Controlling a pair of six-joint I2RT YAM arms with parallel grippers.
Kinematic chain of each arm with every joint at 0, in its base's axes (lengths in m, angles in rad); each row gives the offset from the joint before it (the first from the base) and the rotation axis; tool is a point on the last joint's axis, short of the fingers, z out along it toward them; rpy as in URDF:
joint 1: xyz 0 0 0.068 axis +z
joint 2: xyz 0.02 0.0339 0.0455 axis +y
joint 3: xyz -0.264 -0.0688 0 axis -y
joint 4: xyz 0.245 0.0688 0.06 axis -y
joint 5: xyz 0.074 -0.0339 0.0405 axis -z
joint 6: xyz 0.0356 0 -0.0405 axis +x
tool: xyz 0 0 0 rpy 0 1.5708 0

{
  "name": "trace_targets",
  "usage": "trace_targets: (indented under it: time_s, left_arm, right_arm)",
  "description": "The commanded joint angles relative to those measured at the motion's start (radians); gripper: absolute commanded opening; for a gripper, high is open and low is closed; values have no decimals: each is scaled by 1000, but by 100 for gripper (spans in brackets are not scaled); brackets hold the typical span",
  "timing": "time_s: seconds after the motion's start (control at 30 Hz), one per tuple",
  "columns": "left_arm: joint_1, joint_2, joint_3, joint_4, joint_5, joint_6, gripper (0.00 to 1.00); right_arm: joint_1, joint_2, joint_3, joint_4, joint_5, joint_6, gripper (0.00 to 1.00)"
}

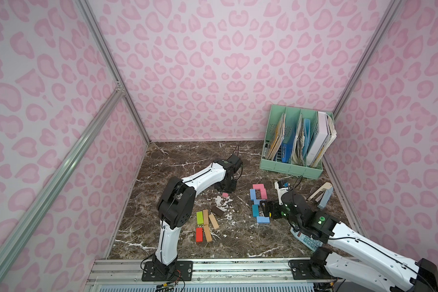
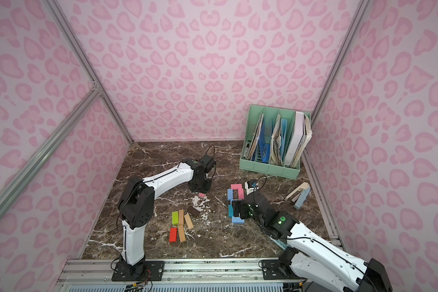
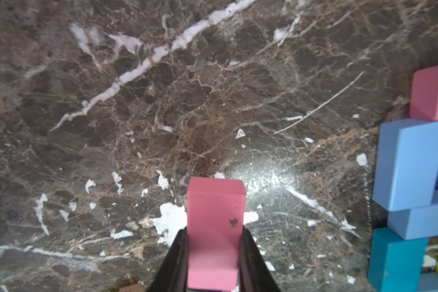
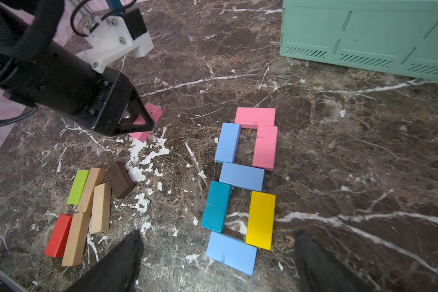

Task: Assemble the number 8 with building blocks
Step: Place the building block at the center of the board.

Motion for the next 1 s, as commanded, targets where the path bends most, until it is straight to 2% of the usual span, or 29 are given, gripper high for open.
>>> trace_targets:
  time_s: [0.0,0.27,0.4,0.47,0.53,0.7,0.77,0.87,0.97]
  left_arm:
    - [0,35,21,-19,5,-1,21]
    - [0,82,17,-4,11,-16,29]
    - [0,55,-1,4,9,-34,45]
    - [1,26,-13,10,3,-46,59]
    - [1,-18,-31,20,-4,-57,68]
    - [18,-184,-107,35,-68,-100,86]
    - [37,-272,-147,39,-88,-115,89]
    - [65,-407,-224,38,-112,-122,91]
    - [88,-528,-275,15,-145,-117,95]
  right_arm:
    - [-2,-1,-10,6,-15,-4,95]
    - [-3,19,-25,32,-43,-27,95]
    - [-4,32,-19,44,-52,-63,97]
    - [-4,36,-11,53,-51,-87,97]
    - [-3,41,-2,66,-50,-121,98]
    - [-8,76,26,151,-89,-329,99]
    - [-22,123,56,181,-125,-410,100]
    - [-54,236,129,201,-245,-568,99]
    - [-61,367,226,188,-298,-698,99]
